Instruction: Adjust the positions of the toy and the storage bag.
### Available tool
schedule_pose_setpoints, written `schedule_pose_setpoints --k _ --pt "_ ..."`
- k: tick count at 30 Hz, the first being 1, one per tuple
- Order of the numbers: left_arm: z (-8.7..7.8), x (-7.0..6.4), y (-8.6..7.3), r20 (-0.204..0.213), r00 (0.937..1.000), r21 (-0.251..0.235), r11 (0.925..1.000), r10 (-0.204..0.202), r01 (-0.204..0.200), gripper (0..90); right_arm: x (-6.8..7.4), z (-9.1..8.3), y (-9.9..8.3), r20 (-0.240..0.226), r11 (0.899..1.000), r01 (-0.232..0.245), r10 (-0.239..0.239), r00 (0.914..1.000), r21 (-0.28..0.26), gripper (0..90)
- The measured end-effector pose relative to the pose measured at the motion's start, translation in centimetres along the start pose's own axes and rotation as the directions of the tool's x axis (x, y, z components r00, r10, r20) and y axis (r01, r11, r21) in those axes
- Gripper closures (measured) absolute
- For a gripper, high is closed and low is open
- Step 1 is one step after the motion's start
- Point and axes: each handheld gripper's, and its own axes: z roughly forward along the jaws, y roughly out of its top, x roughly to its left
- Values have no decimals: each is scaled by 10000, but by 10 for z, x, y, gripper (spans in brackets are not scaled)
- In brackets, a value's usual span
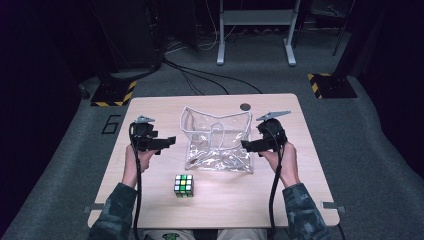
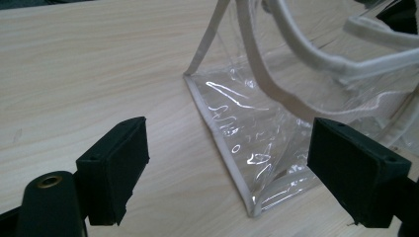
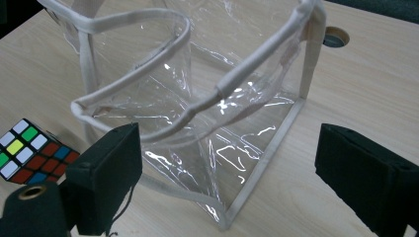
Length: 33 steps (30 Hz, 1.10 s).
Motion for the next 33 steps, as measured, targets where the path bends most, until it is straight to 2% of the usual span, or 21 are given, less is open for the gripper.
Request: schedule_pose_setpoints --k 6,7,16,19,21,25,29,33 --pt "2 -6 19 70 9998 -156 9997 164 -163 159 3 6 9 -57 10000 42 -41 10000 25 120" --pt "3 -7 21 111 9999 -206 9998 78 -76 160 4 7 11 -96 10000 60 -60 9999 52 121" --pt "10 -13 37 253 9996 -375 9992 141 -132 164 8 14 18 -198 9999 -41 43 9998 99 132" --pt "16 -15 44 249 9996 -325 9993 166 -158 166 7 19 20 -201 10000 13 -12 9998 72 138" --pt "22 -16 47 259 9996 -265 9996 86 -80 171 5 26 20 -290 9995 -207 214 9994 221 141" --pt "35 -17 52 192 9998 -128 9999 55 -53 172 5 34 20 -243 9991 -249 258 9994 353 159" --pt "43 -17 52 205 9997 85 9999 146 -148 177 3 39 19 -264 9983 -258 272 9993 521 164" --pt "53 -17 51 231 9997 366 9993 17 -25 174 0 44 18 -250 9973 -339 356 9991 651 157"
